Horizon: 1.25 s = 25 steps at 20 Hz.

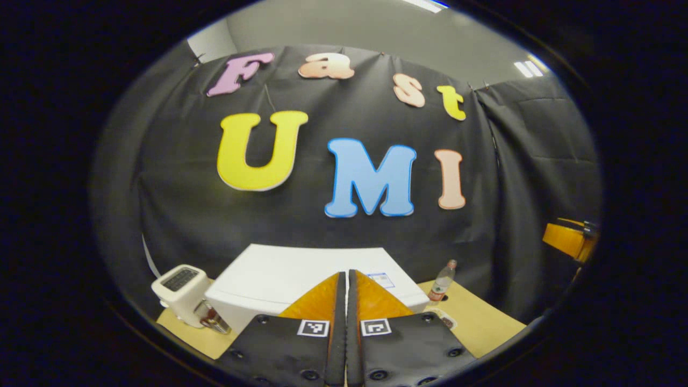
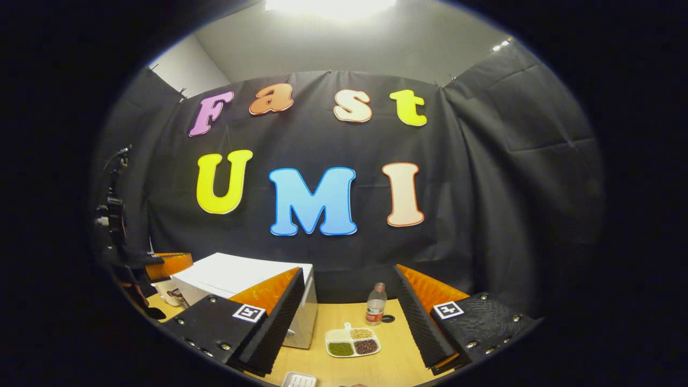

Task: Open the microwave oven with the left hand, put the food in, and close the microwave oven.

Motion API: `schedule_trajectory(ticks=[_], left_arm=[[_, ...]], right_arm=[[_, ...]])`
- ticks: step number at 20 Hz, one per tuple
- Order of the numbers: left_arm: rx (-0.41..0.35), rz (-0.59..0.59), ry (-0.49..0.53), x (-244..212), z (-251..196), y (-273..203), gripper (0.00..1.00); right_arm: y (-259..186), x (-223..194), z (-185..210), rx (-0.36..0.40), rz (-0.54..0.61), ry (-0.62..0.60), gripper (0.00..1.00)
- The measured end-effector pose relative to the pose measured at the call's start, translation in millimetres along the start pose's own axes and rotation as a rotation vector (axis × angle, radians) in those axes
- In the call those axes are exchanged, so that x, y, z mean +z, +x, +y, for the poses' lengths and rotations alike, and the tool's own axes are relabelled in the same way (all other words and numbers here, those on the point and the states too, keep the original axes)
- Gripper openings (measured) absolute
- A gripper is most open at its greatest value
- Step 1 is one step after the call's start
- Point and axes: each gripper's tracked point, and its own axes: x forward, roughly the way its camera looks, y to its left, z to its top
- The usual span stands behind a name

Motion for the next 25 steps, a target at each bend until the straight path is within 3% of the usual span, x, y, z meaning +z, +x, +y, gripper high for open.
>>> schedule_trajectory(ticks=[1, 5, 8, 15, 25], left_arm=[[0.003, -0.047, 0.004, 26.3, 7.9, -16.1, 0.19], [0.045, -0.142, 0.059, 87.6, 45.8, -91.7, 1.0], [0.038, -0.158, 0.068, 96.4, 59.3, -127.8, 0.96], [0.011, -0.14, 0.05, 86.7, 86.6, -168.1, 0.97], [0.002, -0.149, 0.027, 88.2, 91.2, -180.8, 0.97]], right_arm=[[-1.9, 6.8, 9.3, 0.017, 0.0, 0.009, 0.98], [-15.7, 36.8, 36.6, 0.035, -0.024, 0.013, 0.98], [-31.1, 46.4, 56.1, 0.04, -0.044, 0.002, 0.98], [-67.2, 50.5, 90.0, 0.033, -0.057, -0.011, 0.98], [-84.1, 49.4, 109.3, 0.059, -0.051, -0.021, 0.98]])
